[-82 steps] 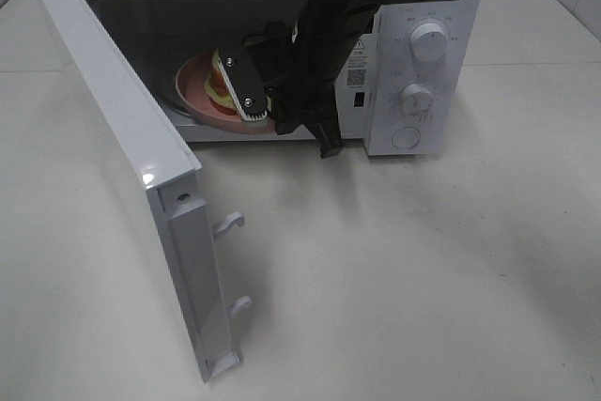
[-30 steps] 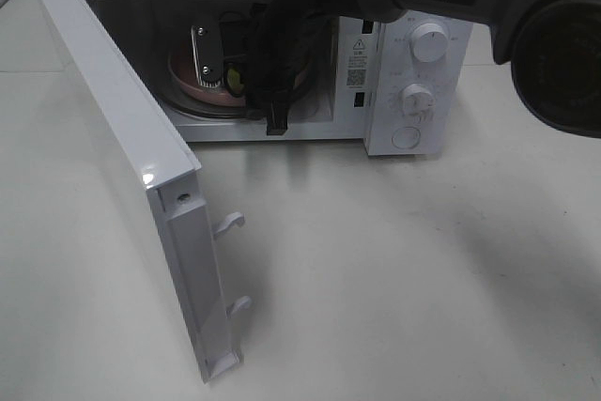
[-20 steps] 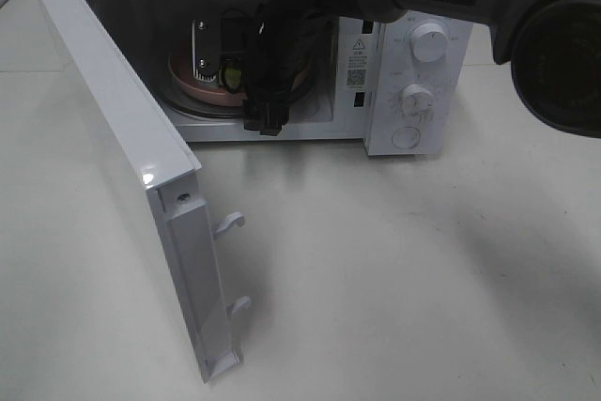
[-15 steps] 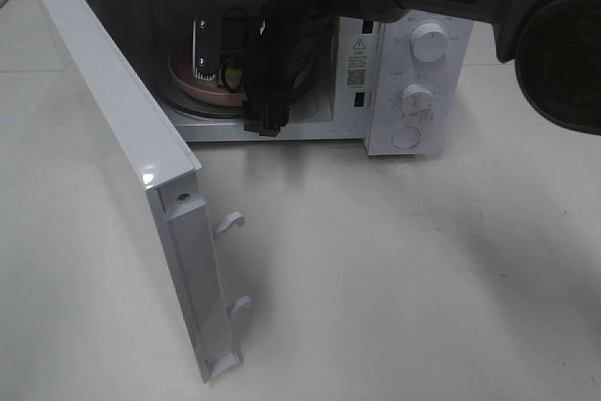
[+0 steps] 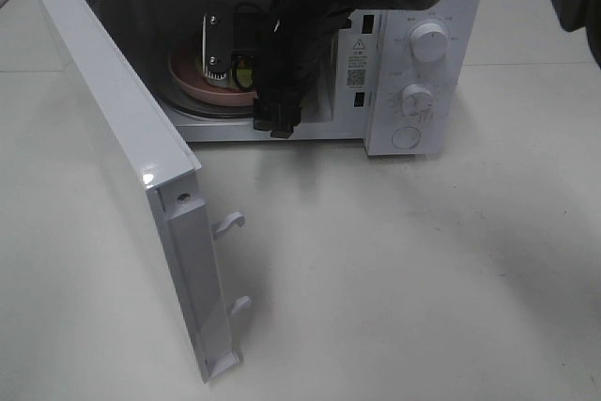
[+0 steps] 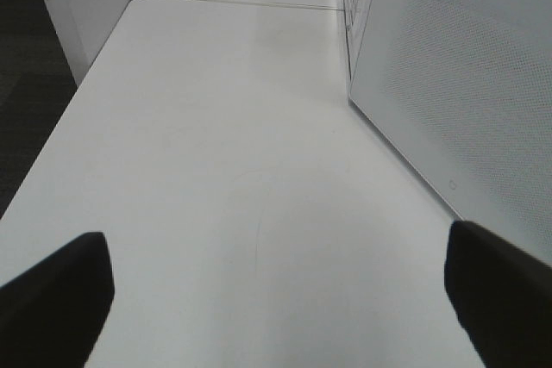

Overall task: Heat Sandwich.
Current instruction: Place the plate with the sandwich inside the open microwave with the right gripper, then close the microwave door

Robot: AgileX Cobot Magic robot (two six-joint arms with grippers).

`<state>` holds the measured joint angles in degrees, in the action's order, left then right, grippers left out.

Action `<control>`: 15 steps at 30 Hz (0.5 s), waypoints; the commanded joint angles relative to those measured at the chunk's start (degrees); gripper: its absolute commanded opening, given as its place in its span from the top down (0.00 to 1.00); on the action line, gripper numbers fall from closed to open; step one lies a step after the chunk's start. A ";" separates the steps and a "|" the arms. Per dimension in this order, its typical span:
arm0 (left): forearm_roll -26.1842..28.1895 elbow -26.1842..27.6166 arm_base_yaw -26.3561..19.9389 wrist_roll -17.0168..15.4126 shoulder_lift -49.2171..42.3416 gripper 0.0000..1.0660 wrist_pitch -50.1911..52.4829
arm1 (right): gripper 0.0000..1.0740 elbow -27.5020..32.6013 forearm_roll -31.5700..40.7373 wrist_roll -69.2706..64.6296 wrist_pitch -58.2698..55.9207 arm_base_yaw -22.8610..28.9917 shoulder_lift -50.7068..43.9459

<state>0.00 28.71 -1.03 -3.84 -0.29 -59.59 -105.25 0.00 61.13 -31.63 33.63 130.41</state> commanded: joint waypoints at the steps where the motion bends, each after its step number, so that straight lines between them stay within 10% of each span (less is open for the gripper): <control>1: 0.00 -0.17 -0.06 0.00 -1.43 0.08 0.29 | 0.29 2.18 0.00 -0.74 0.92 -0.23 -2.18; 15: 0.00 -0.17 -0.06 0.00 -1.43 0.08 0.29 | 0.29 14.38 -2.86 -1.72 5.39 -0.40 -9.63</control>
<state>0.00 28.71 -1.03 -3.84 -0.29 -59.59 -92.02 -2.46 59.99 -27.27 33.63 122.15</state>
